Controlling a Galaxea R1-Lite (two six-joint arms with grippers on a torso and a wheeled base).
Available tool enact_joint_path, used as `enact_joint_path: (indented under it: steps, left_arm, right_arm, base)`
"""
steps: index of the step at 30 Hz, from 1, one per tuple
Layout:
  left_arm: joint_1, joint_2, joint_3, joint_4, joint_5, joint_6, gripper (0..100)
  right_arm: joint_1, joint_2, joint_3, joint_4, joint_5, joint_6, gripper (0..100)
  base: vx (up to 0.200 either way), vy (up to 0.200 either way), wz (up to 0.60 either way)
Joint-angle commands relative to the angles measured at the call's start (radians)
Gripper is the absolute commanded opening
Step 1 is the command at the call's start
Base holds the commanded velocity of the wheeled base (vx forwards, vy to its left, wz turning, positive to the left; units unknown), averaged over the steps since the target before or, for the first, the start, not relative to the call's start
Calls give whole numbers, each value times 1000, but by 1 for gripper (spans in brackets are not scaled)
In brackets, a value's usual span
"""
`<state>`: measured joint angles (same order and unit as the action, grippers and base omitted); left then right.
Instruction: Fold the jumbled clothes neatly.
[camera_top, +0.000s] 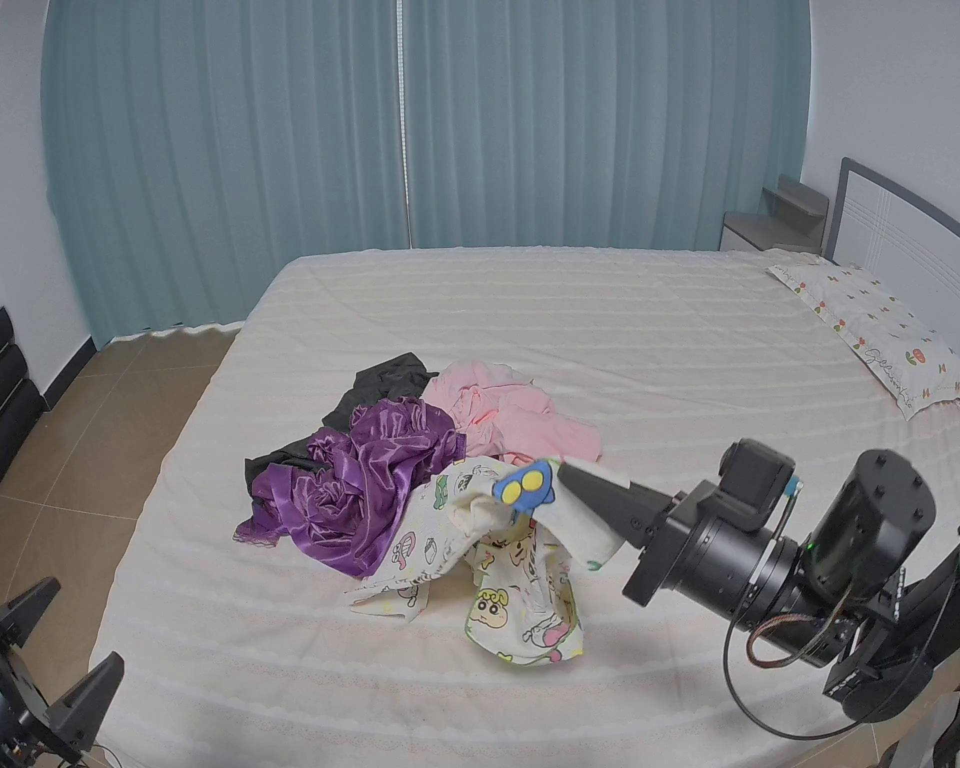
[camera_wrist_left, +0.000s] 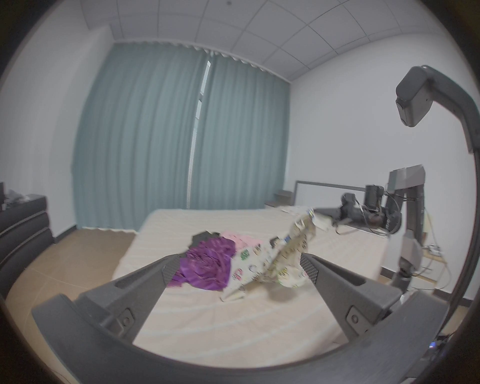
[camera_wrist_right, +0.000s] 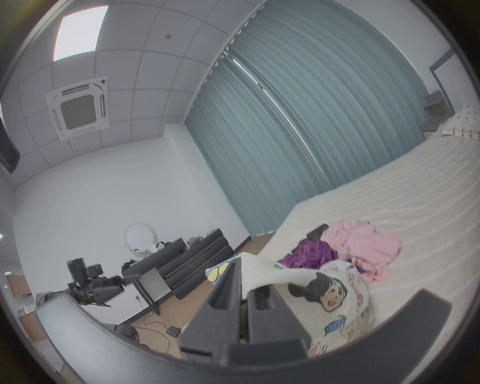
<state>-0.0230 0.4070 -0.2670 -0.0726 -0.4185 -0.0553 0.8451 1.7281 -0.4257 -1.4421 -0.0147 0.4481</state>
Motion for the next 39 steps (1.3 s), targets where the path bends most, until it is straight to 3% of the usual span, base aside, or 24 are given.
enact_joint_path:
  steps: [1,4,7,15,22,27,36,39]
  left_arm:
    - [-232,559,-43,-24,-148,83,100]
    - [-282,727,-26,-29,-134,212,100]
    - [-282,865,-28,-66,-131,273,100]
    - [-333,1188,-8,-391,-126,281,100]
    - [-341,1451,-6,-737,-6,279,100]
    - [-342,1601,-11,-1001,10,278,100]
    - [-331,1825,-72,-1231,1,278,100]
    - [-314,1865,-126,-1248,1,281,100]
  right_arm:
    - [19,-156,-160,129,1,-8,0]
    - [20,-153,-186,141,2,-8,0]
    - [22,-153,-179,143,12,-16,0]
    - [22,-137,-176,144,15,-17,0]
    - [22,-133,-176,146,16,-19,0]
    - [22,-147,-173,172,16,-19,0]
    - [20,-143,-176,215,22,-19,0]
    - [20,-145,-177,230,22,-19,0]
  base:
    - [0,0,0]
    - [0,0,0]
    - [0,0,0]
    - [0,0,0]
    - [0,0,0]
    - [0,0,0]
    - [0,0,0]
    - [0,0,0]
